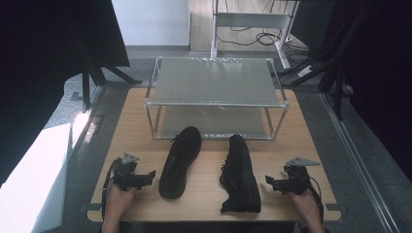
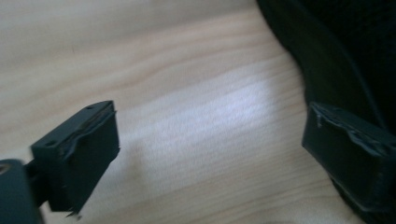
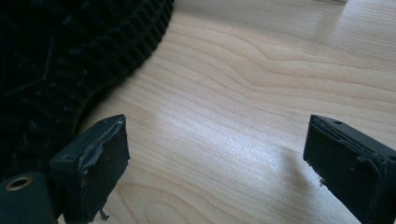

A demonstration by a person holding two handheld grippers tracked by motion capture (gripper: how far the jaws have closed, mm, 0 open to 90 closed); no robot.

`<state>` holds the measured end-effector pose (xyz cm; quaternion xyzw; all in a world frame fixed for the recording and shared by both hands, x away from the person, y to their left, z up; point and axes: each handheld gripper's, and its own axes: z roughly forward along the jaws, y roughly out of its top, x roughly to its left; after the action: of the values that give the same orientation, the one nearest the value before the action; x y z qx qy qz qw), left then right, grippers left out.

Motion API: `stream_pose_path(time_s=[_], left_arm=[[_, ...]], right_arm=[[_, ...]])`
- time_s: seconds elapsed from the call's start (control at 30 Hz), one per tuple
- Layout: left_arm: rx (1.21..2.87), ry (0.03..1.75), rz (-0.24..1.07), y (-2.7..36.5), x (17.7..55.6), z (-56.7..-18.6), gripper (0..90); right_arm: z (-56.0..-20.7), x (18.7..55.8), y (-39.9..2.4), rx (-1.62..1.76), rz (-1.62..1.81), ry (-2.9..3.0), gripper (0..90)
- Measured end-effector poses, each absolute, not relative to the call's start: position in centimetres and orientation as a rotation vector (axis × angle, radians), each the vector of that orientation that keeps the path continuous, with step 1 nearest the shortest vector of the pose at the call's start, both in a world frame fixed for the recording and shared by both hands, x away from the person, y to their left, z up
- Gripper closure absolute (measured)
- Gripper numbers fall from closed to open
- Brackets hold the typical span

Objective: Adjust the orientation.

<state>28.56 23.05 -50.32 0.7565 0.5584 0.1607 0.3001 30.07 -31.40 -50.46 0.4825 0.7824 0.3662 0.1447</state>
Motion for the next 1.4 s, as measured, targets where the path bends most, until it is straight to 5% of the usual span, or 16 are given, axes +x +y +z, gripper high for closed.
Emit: stream_pose_path(time_s=[1.4], left_arm=[[2.112,1.323,0.404,19.8,28.5,-50.9,0.2]], right_arm=[[-50.2,29.8,-31.4,1.369,1.101,2.243,7.4]])
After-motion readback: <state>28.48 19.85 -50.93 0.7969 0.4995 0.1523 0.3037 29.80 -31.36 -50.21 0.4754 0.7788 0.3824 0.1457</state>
